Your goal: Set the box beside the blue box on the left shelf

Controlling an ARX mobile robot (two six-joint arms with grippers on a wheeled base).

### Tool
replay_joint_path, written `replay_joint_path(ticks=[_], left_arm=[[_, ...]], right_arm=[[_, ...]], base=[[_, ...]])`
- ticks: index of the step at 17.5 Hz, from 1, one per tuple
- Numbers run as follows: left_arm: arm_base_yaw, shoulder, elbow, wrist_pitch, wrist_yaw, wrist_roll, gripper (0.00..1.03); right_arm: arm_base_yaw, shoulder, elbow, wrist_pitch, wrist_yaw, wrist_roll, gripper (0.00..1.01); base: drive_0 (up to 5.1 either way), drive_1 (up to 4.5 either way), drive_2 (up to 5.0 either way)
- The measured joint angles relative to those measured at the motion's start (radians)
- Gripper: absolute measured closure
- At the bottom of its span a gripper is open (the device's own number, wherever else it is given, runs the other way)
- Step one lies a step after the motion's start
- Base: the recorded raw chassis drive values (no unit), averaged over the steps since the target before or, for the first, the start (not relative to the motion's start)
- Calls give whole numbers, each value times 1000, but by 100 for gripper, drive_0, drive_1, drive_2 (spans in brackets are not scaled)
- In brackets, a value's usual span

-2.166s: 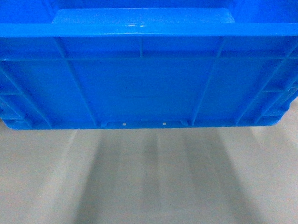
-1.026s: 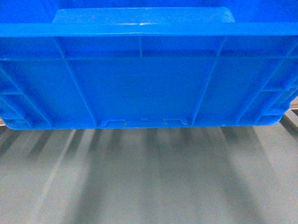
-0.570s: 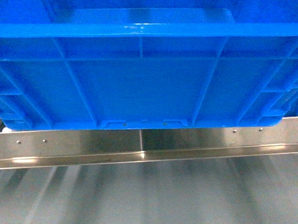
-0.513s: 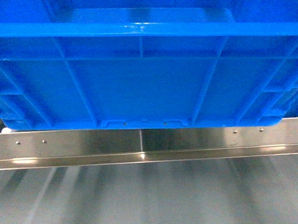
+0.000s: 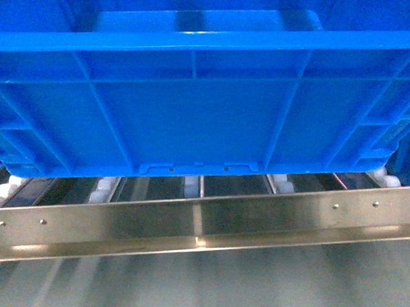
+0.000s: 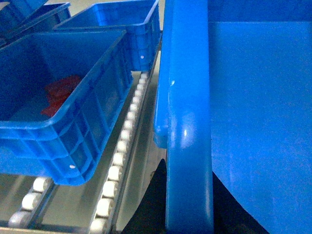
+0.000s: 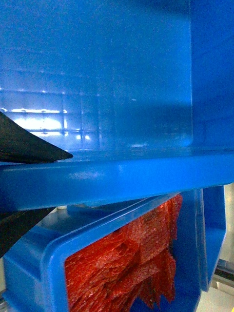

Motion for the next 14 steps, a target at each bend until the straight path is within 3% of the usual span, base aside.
replay_joint_path(ticks=[4, 14], left_arm=[[0, 0, 0, 5, 0, 0, 94], [0, 3, 0, 0, 0, 0, 94]], right_arm=[[0, 0, 0, 2, 0, 0, 92], [0, 1, 0, -2, 1, 0, 92]], base=[[18, 447, -410], [0, 0, 0]])
